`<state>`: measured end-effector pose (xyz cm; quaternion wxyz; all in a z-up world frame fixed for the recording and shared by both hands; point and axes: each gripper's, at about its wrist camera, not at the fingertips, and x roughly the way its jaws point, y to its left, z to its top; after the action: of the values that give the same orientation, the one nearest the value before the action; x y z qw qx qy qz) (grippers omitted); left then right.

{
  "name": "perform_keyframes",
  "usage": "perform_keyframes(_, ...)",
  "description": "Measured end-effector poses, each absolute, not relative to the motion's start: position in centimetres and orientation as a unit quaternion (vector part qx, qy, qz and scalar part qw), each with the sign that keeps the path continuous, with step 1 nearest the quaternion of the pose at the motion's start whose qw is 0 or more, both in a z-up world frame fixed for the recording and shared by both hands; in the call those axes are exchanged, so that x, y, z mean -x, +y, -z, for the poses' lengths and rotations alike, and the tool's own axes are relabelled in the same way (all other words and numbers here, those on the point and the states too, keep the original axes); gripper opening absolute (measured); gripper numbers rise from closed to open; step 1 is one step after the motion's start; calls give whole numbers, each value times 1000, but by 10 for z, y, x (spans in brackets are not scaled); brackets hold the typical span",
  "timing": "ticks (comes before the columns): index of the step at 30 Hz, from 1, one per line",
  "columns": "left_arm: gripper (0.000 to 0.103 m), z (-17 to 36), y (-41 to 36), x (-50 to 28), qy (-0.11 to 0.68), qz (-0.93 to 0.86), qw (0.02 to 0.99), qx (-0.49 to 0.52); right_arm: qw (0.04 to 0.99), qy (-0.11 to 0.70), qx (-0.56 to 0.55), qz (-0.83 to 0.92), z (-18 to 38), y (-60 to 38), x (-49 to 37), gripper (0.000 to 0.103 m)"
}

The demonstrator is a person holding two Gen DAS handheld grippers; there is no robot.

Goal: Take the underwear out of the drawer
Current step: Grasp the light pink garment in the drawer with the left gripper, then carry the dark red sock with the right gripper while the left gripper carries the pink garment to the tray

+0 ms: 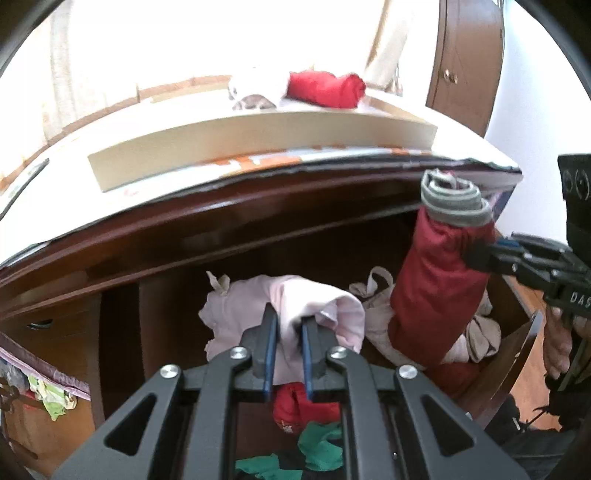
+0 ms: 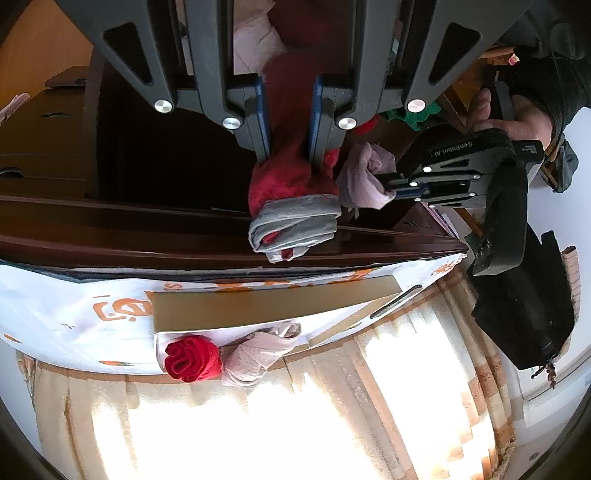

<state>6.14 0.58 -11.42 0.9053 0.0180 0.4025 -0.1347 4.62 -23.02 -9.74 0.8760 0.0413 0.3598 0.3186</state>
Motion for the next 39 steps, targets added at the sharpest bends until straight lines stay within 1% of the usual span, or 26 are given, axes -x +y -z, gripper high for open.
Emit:
perform_keyframes(1,9,108,8,-59,399,133,907,-14,876,359,-41,-319,97,-230,-45,20)
perform_keyframes(9,9,107,26,-32,368,130,920,24,877,350,-42,-325,95,-226,-40,20)
perform_keyframes(20,9,94,31,-23,346,132,928,43,881,335,-31,-332,86,-219,-32,20)
perform_keyframes(39,9,54,37,-4,290,143,945,55,890,293,-11,-348,61,-208,-13,20)
